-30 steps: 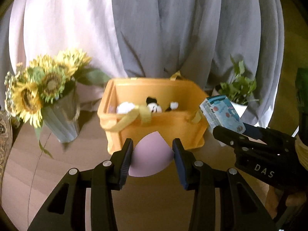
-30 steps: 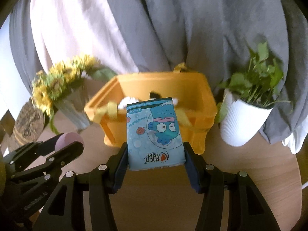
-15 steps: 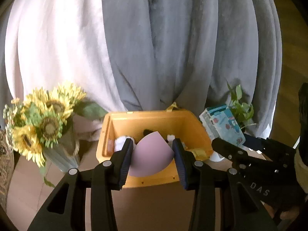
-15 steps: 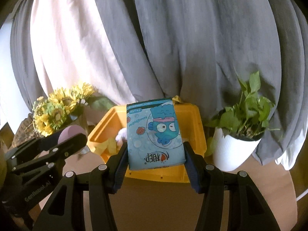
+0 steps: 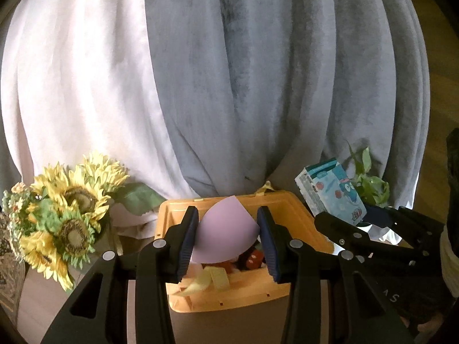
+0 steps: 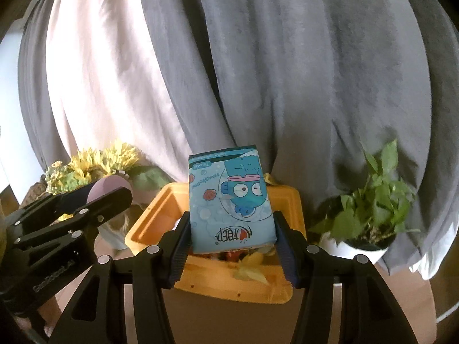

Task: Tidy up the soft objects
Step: 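Lift the pink sponge and tissue pack and carry both over the crate, then open both tools to drop the sponge and tissue pack into the crate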

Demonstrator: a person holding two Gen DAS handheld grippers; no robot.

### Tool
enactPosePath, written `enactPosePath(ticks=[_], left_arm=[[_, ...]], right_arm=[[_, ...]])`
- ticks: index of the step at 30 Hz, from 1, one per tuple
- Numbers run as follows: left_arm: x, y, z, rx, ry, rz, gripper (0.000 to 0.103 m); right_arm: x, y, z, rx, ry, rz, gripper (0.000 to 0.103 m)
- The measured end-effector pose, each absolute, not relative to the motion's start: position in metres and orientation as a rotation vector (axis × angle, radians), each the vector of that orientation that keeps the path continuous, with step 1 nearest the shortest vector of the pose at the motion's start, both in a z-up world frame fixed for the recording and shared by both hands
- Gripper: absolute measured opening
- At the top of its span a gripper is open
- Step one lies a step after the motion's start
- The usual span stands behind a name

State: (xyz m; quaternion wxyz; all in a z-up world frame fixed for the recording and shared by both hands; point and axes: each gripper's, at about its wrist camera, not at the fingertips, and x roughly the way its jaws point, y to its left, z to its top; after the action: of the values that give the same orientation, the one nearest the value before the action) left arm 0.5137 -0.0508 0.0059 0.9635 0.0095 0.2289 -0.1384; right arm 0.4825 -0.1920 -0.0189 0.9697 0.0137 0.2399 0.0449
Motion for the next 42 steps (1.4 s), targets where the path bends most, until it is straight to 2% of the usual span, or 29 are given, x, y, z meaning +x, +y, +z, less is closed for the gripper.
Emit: enactPosePath(ticks=[10, 33, 35, 37, 40, 42], left_arm=[[0.562, -0.053, -0.013, 0.034, 0.531, -0.267, 0.042], [0.661, -0.062, -0.111, 0.035, 0.869, -0.307, 0.043], [0.663, -0.063, -0.114, 0.035, 0.887, -0.317, 0.046], [0.665, -0.061, -0.115, 0.028, 0.892, -0.316, 0.055], [0.660, -0.060, -0.110, 0.037, 0.879, -0.291, 0.064], [0.655, -0.058, -0.104, 0.040, 0.865, -0.272, 0.065]], right_arm=[[0.538, -0.195, -0.031, 0.010, 0.574, 0.104, 0.056], [0.643, -0.200, -0.122, -0.043, 0.879, 0.094, 0.056], [0.647, -0.199, -0.126, -0.042, 0.892, 0.101, 0.056], [0.648, -0.198, -0.128, -0.064, 0.896, 0.098, 0.057], [0.648, -0.196, -0.128, -0.087, 0.899, 0.092, 0.059], [0.648, -0.197, -0.126, -0.094, 0.898, 0.083, 0.061]])
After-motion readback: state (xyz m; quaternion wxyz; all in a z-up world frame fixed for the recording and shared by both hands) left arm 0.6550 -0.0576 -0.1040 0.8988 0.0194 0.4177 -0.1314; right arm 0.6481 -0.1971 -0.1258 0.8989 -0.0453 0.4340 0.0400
